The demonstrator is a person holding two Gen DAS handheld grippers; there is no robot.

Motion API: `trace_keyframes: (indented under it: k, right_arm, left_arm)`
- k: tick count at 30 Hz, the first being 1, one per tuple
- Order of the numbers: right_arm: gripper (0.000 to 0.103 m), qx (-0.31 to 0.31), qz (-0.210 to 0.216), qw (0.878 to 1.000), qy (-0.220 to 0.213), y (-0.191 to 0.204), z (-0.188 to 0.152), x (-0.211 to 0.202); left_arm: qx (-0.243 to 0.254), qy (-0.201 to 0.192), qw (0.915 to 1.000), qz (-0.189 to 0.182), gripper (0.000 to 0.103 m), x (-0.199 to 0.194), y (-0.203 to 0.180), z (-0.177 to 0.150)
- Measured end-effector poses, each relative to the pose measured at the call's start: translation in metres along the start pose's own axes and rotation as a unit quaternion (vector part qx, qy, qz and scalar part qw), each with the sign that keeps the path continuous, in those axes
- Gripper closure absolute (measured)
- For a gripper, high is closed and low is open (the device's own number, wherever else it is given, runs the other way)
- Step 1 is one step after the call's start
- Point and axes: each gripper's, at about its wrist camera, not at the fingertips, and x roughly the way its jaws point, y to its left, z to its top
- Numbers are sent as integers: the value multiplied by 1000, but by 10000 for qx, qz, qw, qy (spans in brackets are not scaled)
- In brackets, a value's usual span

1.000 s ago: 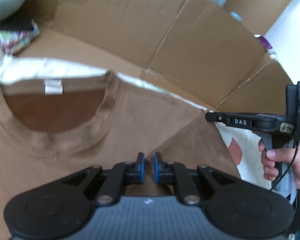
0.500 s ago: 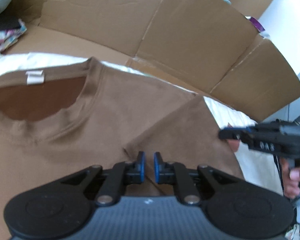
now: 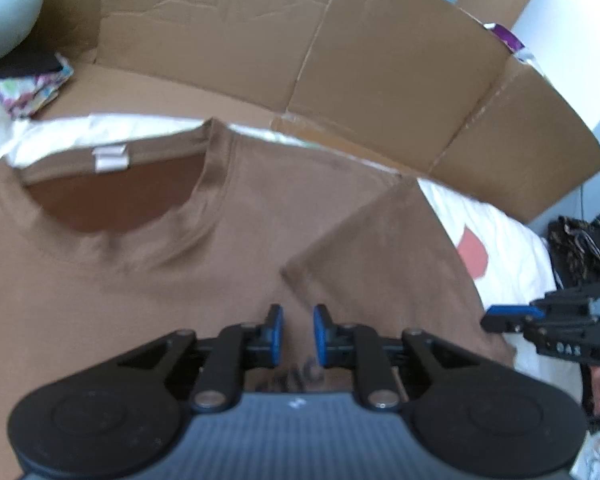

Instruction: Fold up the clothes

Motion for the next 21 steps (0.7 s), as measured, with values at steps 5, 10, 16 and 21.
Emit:
trace_keyframes:
  k: [5, 10, 16, 21]
  right_arm:
    - [93, 128, 18, 9999, 73, 0, -11, -8]
    - [92, 171, -2, 9997, 159, 1, -21, -14]
    - [92, 147, -117, 9995, 271, 0, -26, -20]
    - [92, 129, -109, 9993, 343, 1, -30, -29]
  left_arm:
    - [7, 108, 9999, 91, 83, -35, 14, -23]
    - [-267, 115, 9989, 370, 78, -79, 35, -46]
    - [-615, -74, 9948, 810, 72, -134, 62, -77]
    - [-1074, -354, 9863, 1202, 71, -174, 88, -98]
